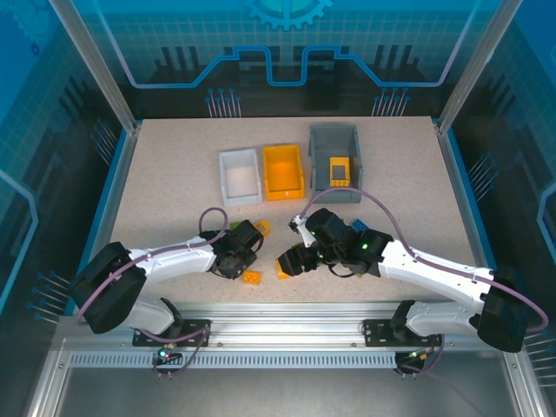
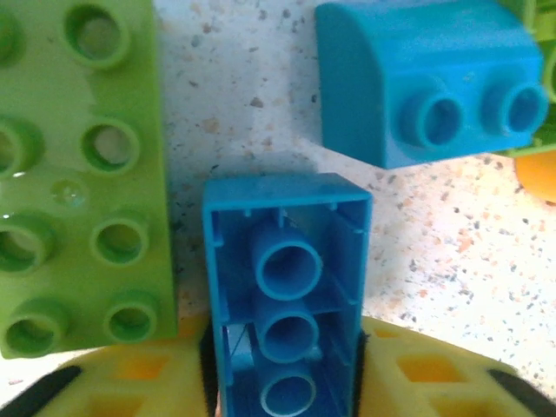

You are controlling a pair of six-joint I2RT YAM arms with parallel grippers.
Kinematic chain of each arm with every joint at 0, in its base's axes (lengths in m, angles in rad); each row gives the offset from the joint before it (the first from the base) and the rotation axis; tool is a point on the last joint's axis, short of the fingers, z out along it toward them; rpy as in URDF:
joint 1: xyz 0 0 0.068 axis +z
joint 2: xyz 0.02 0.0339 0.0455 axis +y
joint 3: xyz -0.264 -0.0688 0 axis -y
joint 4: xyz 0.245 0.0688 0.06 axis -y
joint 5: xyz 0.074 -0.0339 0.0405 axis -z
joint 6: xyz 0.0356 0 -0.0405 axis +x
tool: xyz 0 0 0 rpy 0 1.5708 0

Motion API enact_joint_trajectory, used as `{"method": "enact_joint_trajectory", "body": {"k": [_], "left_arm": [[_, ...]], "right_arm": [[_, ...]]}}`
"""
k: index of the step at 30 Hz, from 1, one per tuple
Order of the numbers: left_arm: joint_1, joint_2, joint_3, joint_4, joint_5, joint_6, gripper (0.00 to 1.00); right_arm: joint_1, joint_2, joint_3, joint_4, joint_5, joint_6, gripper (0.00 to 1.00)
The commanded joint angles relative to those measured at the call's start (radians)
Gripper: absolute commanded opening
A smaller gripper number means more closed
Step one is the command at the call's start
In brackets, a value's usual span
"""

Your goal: Sort the legos into containers by color

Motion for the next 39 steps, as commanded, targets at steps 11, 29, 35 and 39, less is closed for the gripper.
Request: {"method": "enact_joint_trajectory", "body": {"k": [11, 29, 35, 39], "left_arm": [[0.021, -0.096, 0.289, -0.173, -0.138, 0.32, 0.22], [0.461, 0.539, 0.971, -0.288, 0.126, 0.916, 0.27], [0.491, 0.656, 1.047, -0.284, 0.183, 0.968, 0.43], [0.491, 0.621, 1.014, -0.277, 0.176, 0.962, 0.53]], "right_arm": [[-0.004, -0.132, -0.02, 0.111, 0.192, 0.053, 0.68], [-0.142, 0.191, 0.257, 0.241, 0.214, 0.092, 0.68], [-0.141, 0.201, 0.249, 0.218, 0.214, 0.116, 0.69], [-0.141, 0.195, 0.235, 0.172, 0.231, 0.115, 0.7]]}}
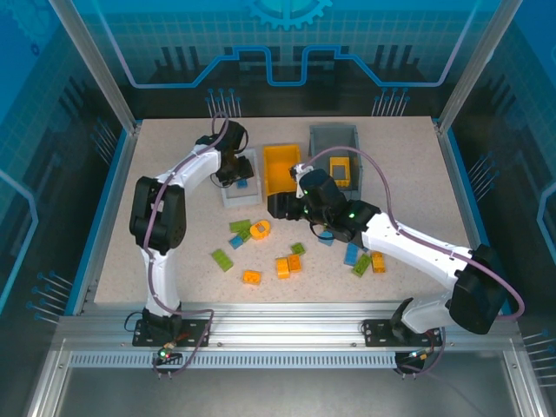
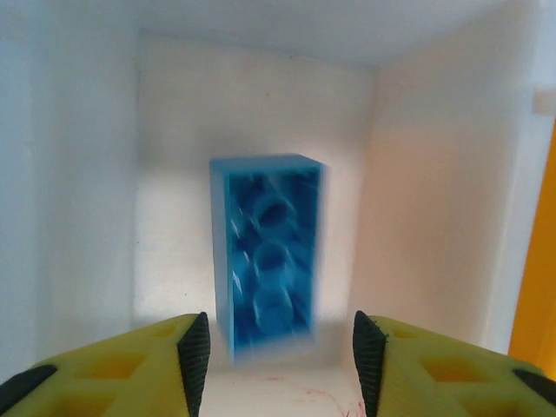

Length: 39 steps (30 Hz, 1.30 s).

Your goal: Sort the legos into containers by color

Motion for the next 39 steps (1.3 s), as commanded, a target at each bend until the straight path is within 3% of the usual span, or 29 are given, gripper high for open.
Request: {"method": "enact_joint_trajectory", "body": {"k": [1, 12, 20, 25, 30, 35, 39], "left_arm": [[0.0, -0.049, -0.007, -0.01, 0.036, 0.027, 0.54], [-0.048, -0.368, -0.18, 0.042, 0.056, 0.013, 0.56], [-0.256, -0.703, -0.452, 0.09, 0.074, -0.011, 0.61], [-0.434, -0.896, -0.676, 0.161, 0.079, -0.128, 0.62], [-0.526, -1.031, -0.842, 0.233, 0.053, -0.248, 0.62], [-0.529, -1.097, -0.842, 0.19, -0.006, -0.228, 0.64], [-0.53, -1.105, -0.812, 0.162, -0.031, -0.214, 0.65]], "right_arm": [[-0.008, -0.005, -0.011, -0.048, 0.028, 0.017, 0.7], [0.034, -0.053, -0.076, -0.131, 0.136, 0.083, 0.68], [0.056, -0.113, -0.109, -0.347, 0.274, 0.202, 0.64], [0.039, -0.189, -0.169, -0.451, 0.329, 0.21, 0.65], [-0.026, -0.221, -0.225, -0.504, 0.265, 0.219, 0.66], [-0.028, -0.195, -0.243, -0.454, 0.23, 0.26, 0.71], [-0.102, -0.087, -0.215, -0.428, 0.153, 0.305, 0.78]]}}
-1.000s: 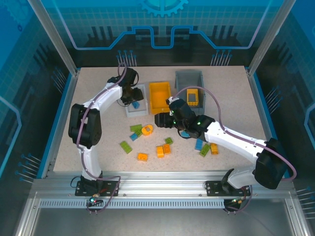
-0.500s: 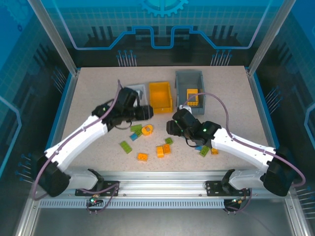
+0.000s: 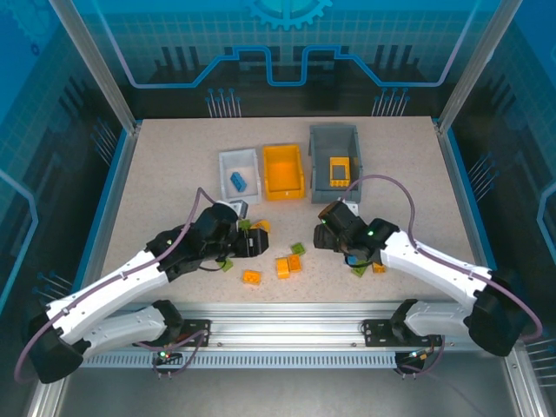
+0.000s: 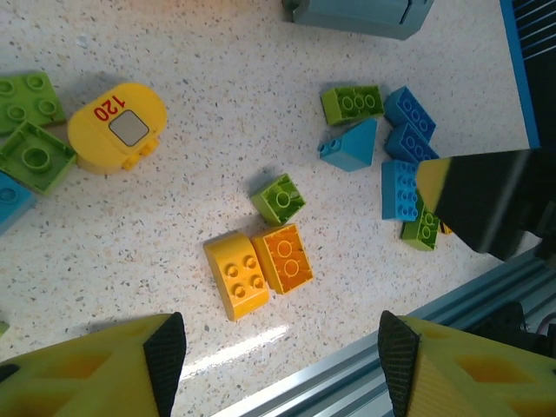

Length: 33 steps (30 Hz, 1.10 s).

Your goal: Sort the legos into containers by color

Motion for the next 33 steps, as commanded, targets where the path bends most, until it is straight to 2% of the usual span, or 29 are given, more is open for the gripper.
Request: {"method": "enact_joint_trajectory", "body": {"k": [1, 9, 13, 17, 20, 24, 27, 30, 33], "left_arm": [[-0.004, -0.016, 0.049, -0.022, -0.054, -0.003, 0.65], [-0.004, -0.095, 0.17, -0.13, -0.154, 0.058, 0.68], [-0.004, -0.095, 0.138, -0.114, -0.137, 0.035, 0.67], [-0.004, -0.095, 0.089, -0.068, -0.117, 0.004, 0.67], [-0.004, -0.094, 0.082, -0.057, -0.106, -0.001, 0.67], [-0.004, -0.085, 0.073, -0.042, -0.083, 0.0, 0.68], [-0.005, -0.065, 0.06, -0.006, -0.055, 0.003, 0.68], [-0.005, -0.032, 0.059, 0.021, -0.031, 0.001, 0.68], [-0.009, -0.016, 0.067, 0.034, -0.025, -0.001, 0.68]], "right_arm": [[-0.054, 0.092, 0.035, 0.001, -0.062, 0.066, 0.79], [-0.056, 0.165, 0.094, -0.012, -0.04, 0.125, 0.82], [-0.037, 0.189, 0.111, -0.007, -0.046, 0.159, 0.8], [0.026, 0.221, 0.155, -0.027, 0.014, 0.233, 0.79], [-0.035, 0.222, 0.192, -0.065, 0.051, 0.181, 0.78], [-0.172, 0.196, 0.158, -0.051, -0.025, 0.115, 0.78], [-0.205, 0.191, 0.129, 0.007, -0.065, 0.088, 0.8], [-0.224, 0.253, 0.173, 0.003, -0.111, 0.13, 0.81], [-0.226, 0.301, 0.202, -0.007, -0.105, 0.266, 0.8]]}}
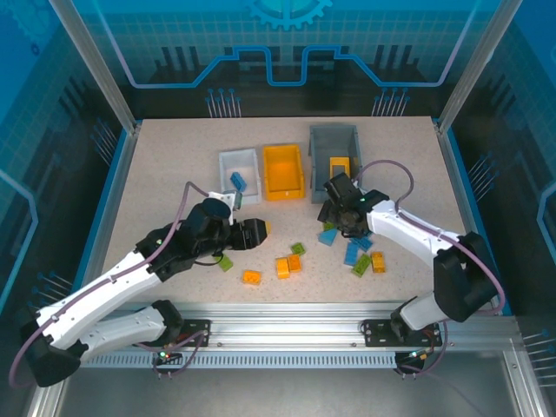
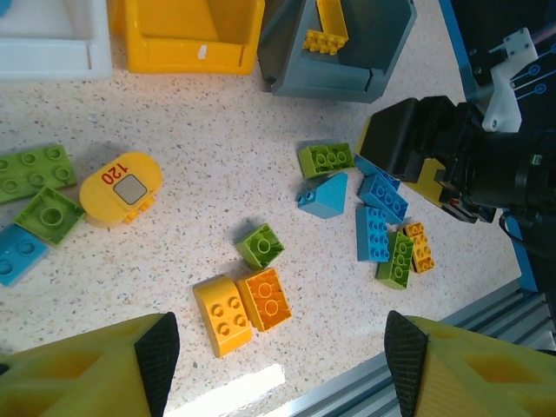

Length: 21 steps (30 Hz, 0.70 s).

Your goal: Sort the legos into containers by color

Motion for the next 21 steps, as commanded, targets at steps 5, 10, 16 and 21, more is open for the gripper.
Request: {"method": "enact_joint_trajectory", "body": {"k": [5, 10, 16, 21], "left_arm": [[-0.014, 0.008, -0.01, 0.053, 0.033, -0.02, 0.68], [-0.027, 0.017, -0.013, 0.072, 0.039, -0.015, 0.68], [-0.037, 0.026, -0.012, 0.08, 0.039, -0.015, 0.68], [-0.041, 0.023, -0.012, 0.082, 0.04, -0.016, 0.68]], "right_arm": [[-0.045, 0.084, -0.001, 0.064, -0.062, 0.357, 0.75], [-0.082, 0.147, -0.005, 0.125, -0.12, 0.473, 0.71], [-0.091, 0.201, 0.011, 0.105, -0.154, 0.544, 0.69], [-0.117, 0.196, -0.023, 0.142, -0.135, 0.558, 0.67]]}}
